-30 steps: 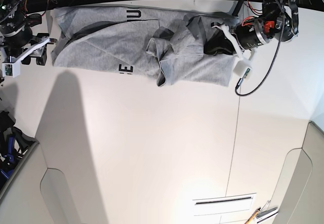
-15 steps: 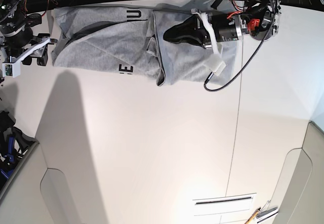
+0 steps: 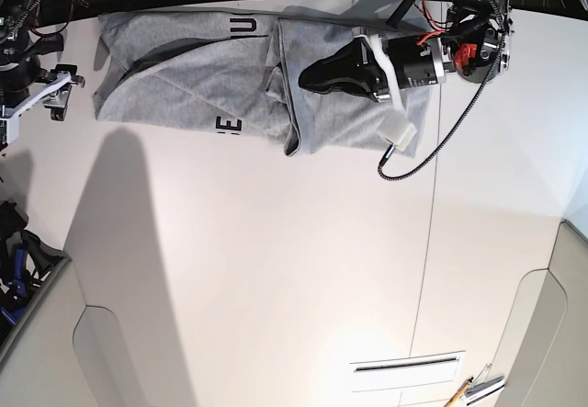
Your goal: Fold the T-shirt properly
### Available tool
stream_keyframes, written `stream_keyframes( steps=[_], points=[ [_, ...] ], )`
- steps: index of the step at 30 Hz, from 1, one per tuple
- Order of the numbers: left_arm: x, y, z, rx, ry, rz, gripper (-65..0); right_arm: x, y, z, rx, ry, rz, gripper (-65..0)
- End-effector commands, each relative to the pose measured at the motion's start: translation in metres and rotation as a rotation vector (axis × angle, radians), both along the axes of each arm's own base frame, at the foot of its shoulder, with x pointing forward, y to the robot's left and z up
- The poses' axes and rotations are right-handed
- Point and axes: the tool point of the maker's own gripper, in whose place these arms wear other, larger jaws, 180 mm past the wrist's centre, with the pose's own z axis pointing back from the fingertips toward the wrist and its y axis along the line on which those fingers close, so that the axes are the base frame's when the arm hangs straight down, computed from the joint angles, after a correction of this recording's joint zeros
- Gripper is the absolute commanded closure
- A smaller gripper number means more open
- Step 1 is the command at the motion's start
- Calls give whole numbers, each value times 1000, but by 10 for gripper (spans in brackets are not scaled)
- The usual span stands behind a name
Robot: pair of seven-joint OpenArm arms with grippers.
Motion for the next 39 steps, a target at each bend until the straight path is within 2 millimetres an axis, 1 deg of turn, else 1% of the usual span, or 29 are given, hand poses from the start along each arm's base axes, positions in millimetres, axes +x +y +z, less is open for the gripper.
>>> stream_keyframes(
  steps=[1,5,7,9,13,25,33,37,39],
  points=[
    [4,-1,10,-27,-32,1,0,2,-2,2,19,-17,0,-446],
    [4,-1,11,-28,-33,1,0,-10,23,-34,249,58,11,-445],
    [5,-1,11,-27,-35,1,0,-14,38,-45,366,80,30,-445],
    [5,-1,11,-26,-35,1,0,-18,54,-50,463,93,63,-445],
    [5,-1,10,-21,-35,1,0,-19,77,-45,589,80,134,-445],
    [5,-1,9,-18,-35,0,0,-16,81,-42,608,58,150,-445],
    [5,-1,9,-18,-35,0,0,-16,89,-40,628,55,179,-445],
    [5,-1,9,-18,-35,0,0,-19,94,-44,638,68,171,-445],
    [5,-1,9,-17,-35,0,0,-23,91,-50,606,94,162,-445]
  ],
)
